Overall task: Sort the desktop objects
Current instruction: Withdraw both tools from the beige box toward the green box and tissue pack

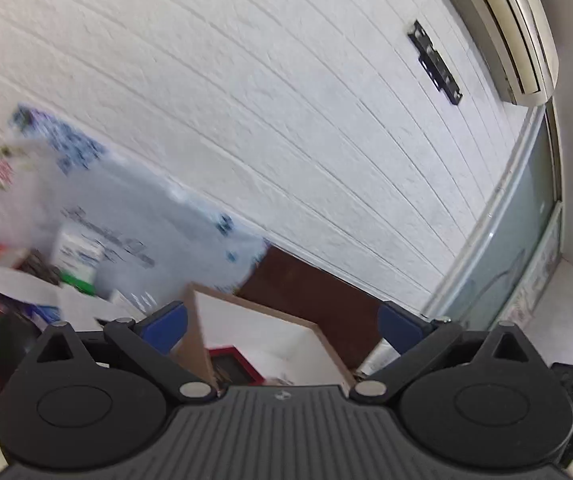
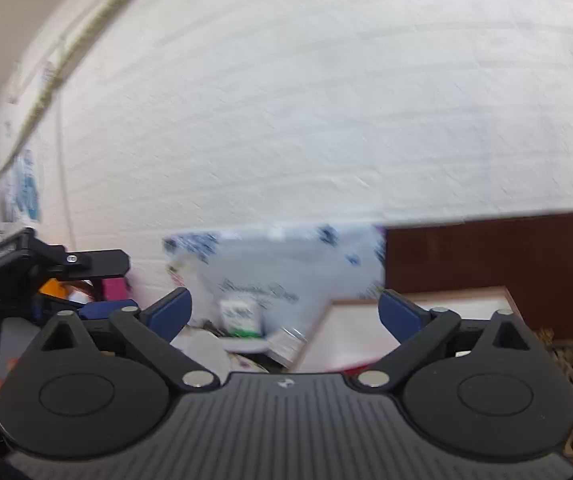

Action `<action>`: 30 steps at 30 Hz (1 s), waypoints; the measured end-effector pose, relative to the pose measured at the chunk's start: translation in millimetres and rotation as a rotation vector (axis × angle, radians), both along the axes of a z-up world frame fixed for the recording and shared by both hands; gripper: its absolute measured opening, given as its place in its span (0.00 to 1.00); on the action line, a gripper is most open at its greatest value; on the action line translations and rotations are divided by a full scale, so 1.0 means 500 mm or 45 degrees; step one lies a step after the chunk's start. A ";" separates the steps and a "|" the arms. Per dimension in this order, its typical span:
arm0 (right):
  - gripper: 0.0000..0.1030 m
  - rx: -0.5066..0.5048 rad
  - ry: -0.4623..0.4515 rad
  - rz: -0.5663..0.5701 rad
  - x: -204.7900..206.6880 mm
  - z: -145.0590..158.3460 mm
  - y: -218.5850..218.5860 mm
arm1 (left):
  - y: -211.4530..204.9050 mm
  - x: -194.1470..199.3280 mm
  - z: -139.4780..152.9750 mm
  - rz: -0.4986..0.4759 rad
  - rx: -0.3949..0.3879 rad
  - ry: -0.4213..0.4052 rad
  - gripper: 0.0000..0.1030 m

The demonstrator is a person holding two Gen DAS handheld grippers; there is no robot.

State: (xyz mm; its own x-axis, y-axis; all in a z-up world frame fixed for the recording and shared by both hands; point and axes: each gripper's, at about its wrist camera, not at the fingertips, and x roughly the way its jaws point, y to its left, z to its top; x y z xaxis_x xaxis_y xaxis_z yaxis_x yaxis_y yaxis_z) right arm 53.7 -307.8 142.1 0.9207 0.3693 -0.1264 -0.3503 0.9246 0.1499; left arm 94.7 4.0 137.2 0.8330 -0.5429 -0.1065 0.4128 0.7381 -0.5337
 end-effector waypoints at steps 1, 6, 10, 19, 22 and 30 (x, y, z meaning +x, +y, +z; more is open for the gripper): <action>0.98 -0.010 -0.022 0.003 -0.008 0.006 0.012 | 0.009 -0.010 -0.005 0.025 0.015 0.001 1.00; 0.98 -0.055 0.062 0.025 -0.005 -0.030 0.052 | 0.042 -0.035 -0.099 0.097 0.091 0.117 1.00; 0.98 -0.064 0.213 0.060 0.002 -0.115 0.082 | 0.071 -0.049 -0.196 0.184 0.202 0.265 1.00; 0.98 -0.031 0.593 0.068 -0.031 -0.344 0.180 | 0.142 -0.105 -0.324 0.314 0.332 0.429 1.00; 0.98 -0.020 0.696 0.059 -0.044 -0.395 0.216 | 0.145 -0.111 -0.338 0.347 0.390 0.409 1.00; 0.98 -0.186 0.665 0.003 -0.047 -0.393 0.307 | 0.153 -0.067 -0.355 0.381 0.520 0.368 1.00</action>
